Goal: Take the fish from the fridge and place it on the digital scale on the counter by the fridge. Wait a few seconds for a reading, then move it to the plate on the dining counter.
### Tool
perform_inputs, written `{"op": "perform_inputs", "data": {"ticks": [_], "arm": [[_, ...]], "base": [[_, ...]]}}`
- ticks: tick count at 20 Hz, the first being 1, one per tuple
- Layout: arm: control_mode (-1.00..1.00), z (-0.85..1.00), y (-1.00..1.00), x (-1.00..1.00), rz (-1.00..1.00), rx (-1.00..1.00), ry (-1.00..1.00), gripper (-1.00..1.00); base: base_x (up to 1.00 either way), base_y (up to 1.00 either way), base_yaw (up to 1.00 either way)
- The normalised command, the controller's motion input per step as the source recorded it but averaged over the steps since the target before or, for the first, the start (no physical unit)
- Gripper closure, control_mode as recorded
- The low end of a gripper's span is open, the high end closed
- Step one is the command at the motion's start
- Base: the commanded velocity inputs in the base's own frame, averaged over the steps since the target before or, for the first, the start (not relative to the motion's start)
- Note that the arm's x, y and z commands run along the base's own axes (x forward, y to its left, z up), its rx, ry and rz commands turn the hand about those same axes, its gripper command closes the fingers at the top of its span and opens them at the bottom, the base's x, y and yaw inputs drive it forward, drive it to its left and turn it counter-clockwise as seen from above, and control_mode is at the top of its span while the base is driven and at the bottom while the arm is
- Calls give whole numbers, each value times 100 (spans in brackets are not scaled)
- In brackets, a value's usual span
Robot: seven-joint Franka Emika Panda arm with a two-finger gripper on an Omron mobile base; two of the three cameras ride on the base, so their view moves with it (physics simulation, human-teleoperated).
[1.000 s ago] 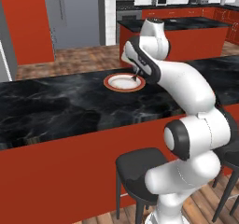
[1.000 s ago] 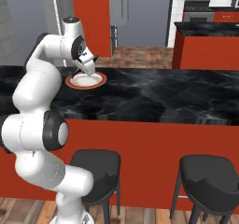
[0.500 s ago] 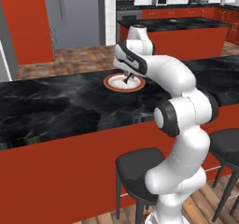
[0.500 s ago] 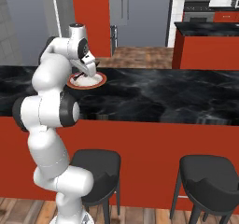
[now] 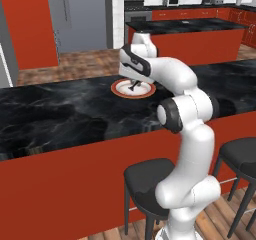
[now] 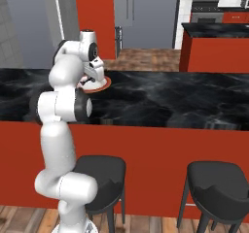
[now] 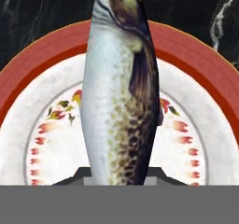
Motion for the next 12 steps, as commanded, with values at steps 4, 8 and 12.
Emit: {"op": "perform_inputs", "data": {"ticks": [4,8,12], "arm": [[-100,-22,0,24,0,0,5,-100],[-100,-14,0,12,0,0,2,-100],[-100,-1,0,0,0,0,0,-100]], "base": [[0,0,0],[0,0,0],[0,0,0]]}}
